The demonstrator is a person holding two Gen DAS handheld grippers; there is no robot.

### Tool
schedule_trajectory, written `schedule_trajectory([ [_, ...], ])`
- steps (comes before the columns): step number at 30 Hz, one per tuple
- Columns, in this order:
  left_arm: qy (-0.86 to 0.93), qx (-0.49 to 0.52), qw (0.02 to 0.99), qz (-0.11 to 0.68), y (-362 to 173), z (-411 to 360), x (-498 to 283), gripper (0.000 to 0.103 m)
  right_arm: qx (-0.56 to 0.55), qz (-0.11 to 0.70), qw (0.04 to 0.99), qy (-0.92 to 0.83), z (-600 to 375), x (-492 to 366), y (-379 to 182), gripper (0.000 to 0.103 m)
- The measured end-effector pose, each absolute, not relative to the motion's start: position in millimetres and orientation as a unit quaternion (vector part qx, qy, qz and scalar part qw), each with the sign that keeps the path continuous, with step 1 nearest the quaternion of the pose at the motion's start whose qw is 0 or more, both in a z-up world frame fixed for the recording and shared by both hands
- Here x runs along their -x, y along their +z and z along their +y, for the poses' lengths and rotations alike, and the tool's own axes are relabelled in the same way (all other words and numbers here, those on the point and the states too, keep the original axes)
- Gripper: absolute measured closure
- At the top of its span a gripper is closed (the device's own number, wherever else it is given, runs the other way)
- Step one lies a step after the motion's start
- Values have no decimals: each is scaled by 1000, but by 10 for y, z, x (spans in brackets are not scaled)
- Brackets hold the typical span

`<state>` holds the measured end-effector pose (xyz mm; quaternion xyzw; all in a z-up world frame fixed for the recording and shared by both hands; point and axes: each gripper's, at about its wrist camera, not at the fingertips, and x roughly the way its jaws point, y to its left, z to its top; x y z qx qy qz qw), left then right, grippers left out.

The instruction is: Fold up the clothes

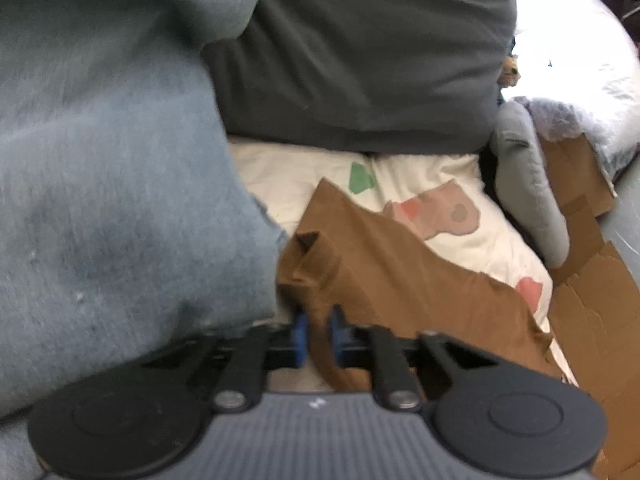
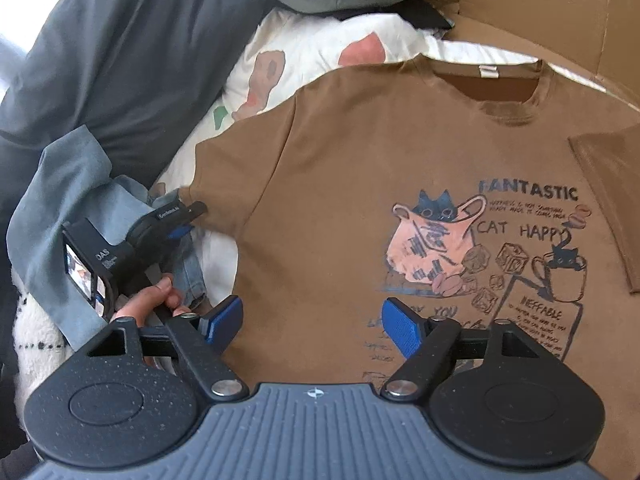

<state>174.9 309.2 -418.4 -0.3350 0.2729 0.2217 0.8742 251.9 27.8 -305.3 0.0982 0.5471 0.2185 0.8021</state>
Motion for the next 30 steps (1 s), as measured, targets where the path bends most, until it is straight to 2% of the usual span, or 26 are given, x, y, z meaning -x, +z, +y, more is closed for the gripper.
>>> schedule_trajectory([
  [4, 195, 328, 889, 253, -4014, 3064, -1756, 95, -105, 553, 796, 221, 370, -2583, -3190, 33],
  [7, 171, 317, 899, 248, -3916, 3068, -1781, 96, -115, 558, 790, 227, 475, -2671, -3288, 45],
  [9, 153, 310, 905, 249, -3862, 3077, -1794, 96, -123, 556, 788, 236, 546, -2745, -3331, 56],
  [11, 135, 306, 908, 250, -3813, 3090, -1799, 96, -129, 555, 785, 243, 610, -2821, -3380, 60],
  [17, 84, 302, 915, 253, -3722, 3129, -1786, 96, -148, 560, 774, 257, 829, -2994, -3613, 86],
  [20, 69, 295, 917, 258, -3716, 3136, -1768, 96, -152, 565, 764, 274, 1000, -3020, -3758, 94],
  [24, 46, 288, 920, 260, -3685, 3140, -1741, 96, -133, 571, 751, 305, 1270, -3079, -3903, 100],
  [30, 21, 265, 925, 272, -3619, 3139, -1735, 97, -137, 574, 746, 310, 1415, -3132, -4057, 100],
])
